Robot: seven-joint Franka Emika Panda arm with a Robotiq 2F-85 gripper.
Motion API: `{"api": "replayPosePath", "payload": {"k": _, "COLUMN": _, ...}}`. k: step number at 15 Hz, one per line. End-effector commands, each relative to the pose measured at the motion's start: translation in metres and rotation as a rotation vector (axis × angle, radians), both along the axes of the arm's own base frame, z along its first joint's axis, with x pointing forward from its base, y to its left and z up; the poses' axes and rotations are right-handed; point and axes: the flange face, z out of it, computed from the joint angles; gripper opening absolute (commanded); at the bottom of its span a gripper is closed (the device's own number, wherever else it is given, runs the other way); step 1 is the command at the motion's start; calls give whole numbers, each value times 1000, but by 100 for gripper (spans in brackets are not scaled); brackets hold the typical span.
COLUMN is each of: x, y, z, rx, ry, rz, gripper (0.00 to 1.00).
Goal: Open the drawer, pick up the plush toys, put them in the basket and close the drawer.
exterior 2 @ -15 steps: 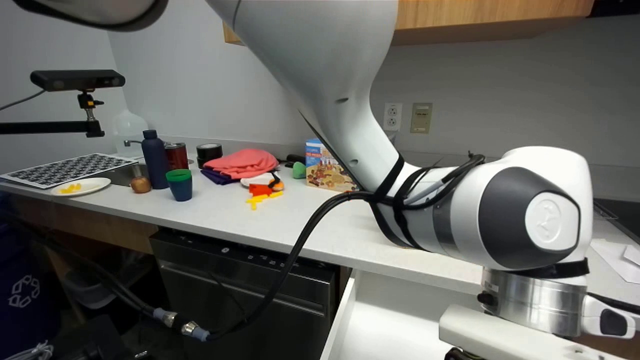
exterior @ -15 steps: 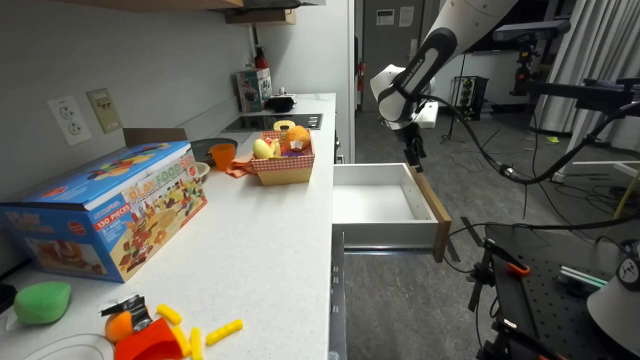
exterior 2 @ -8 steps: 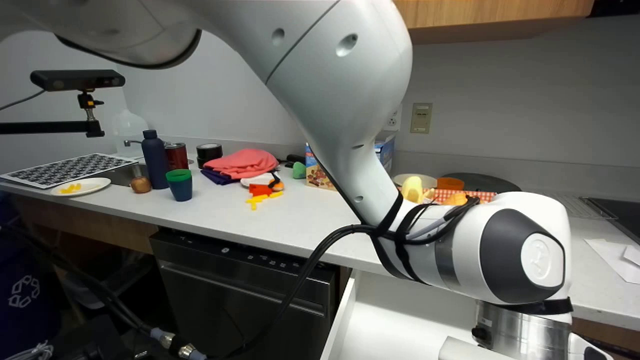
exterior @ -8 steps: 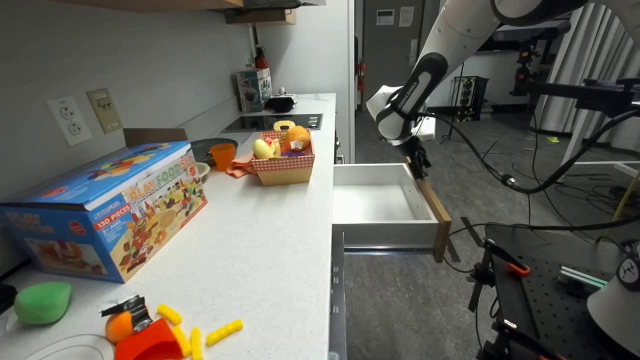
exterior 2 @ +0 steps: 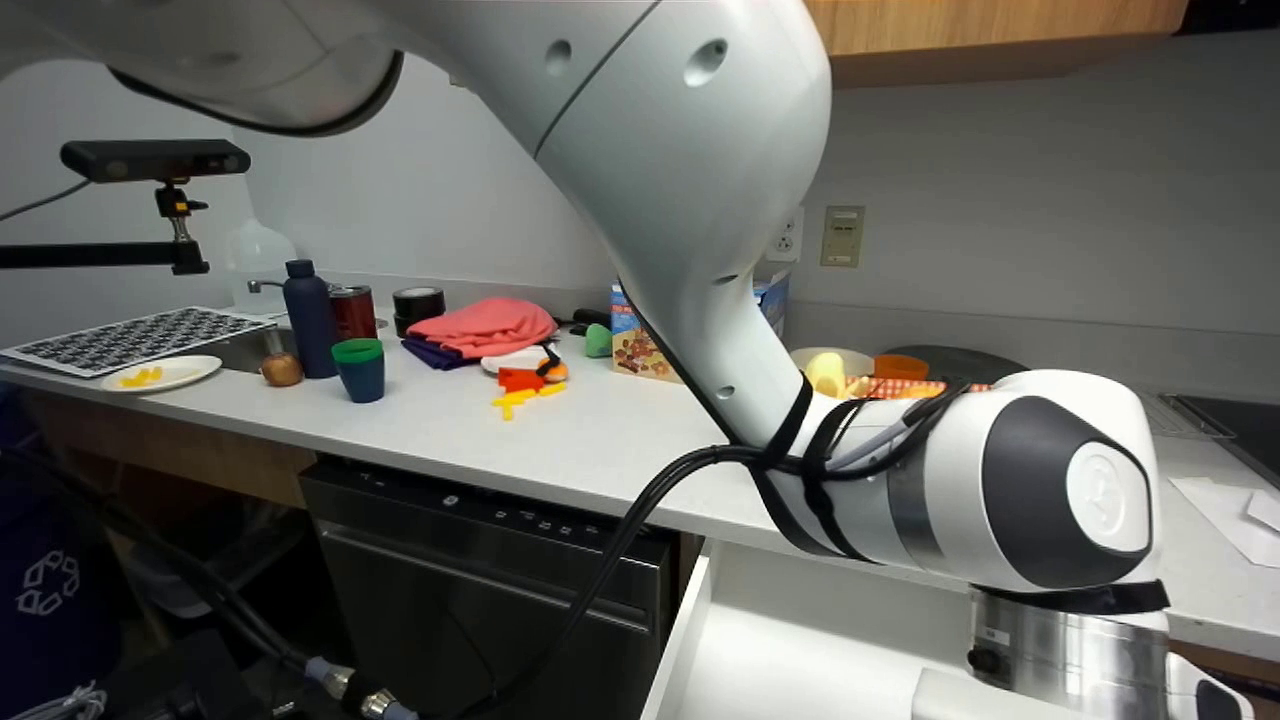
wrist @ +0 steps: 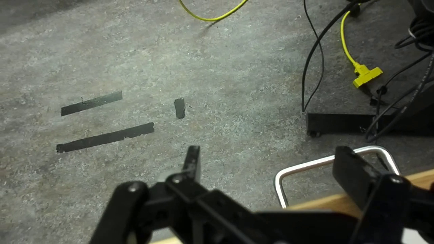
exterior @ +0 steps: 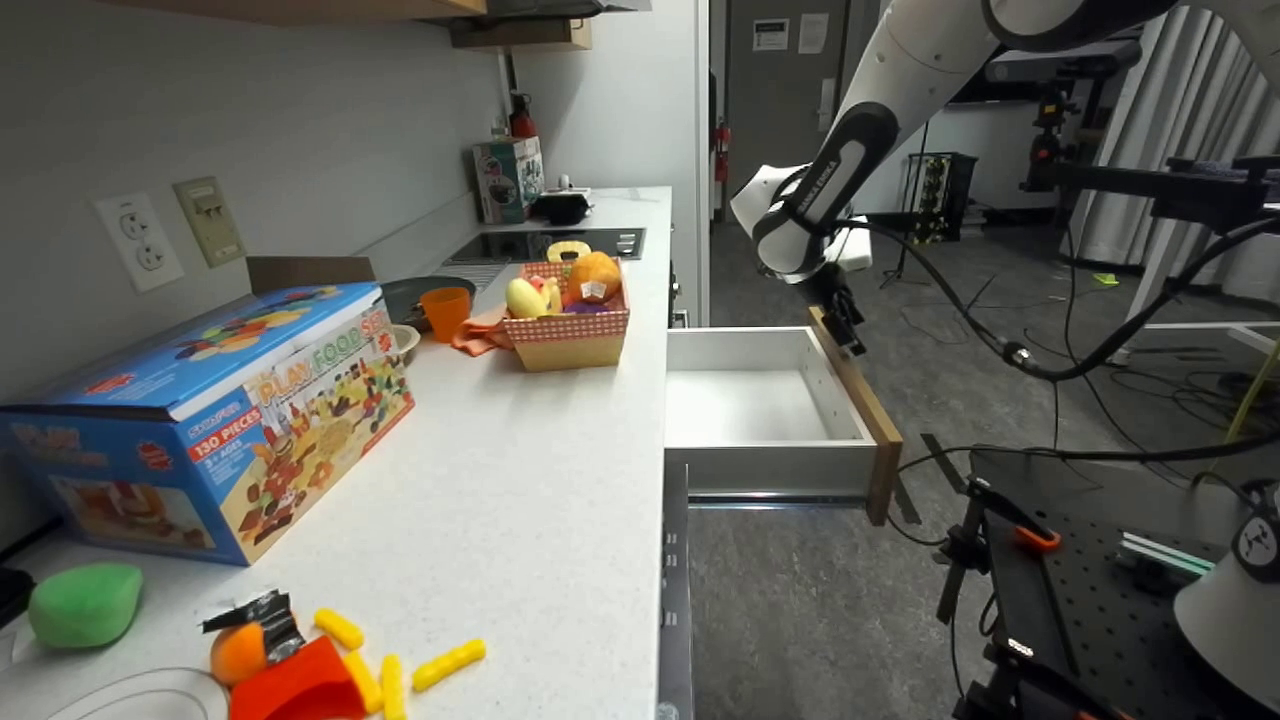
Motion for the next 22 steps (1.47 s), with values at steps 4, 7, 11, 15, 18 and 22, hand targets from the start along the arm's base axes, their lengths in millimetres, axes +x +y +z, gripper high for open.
{"api": "replayPosePath", "payload": {"k": 4, "x": 6, "y": 8, "z": -13, "rx": 111, "ry": 62, "rz": 68, "gripper": 100}}
{"api": "replayPosePath", "payload": {"k": 7, "x": 10, "y": 19, "z": -28, "rx": 204, "ry": 119, "rz": 94, "gripper": 100}}
{"api": "replayPosePath", "payload": {"k": 11, "x": 20, "y": 30, "z": -35, "rx": 332, "ry": 138, "rz": 126, "gripper": 100}}
{"api": "replayPosePath", "payload": {"k": 15, "x": 40, "y": 39, "z": -27, "rx": 377, "ry": 34, "rz": 123, "gripper": 100}}
{"api": "replayPosePath", "payload": {"k": 18, "x": 61, "y": 47, "z": -13, "rx": 371, "ry": -105, "rz": 82, "gripper": 100}}
{"api": "replayPosePath", "payload": {"k": 22, "x": 91, "y": 66, "z": 4, "rx": 337, "ry": -293, "rz": 76, "gripper": 100}}
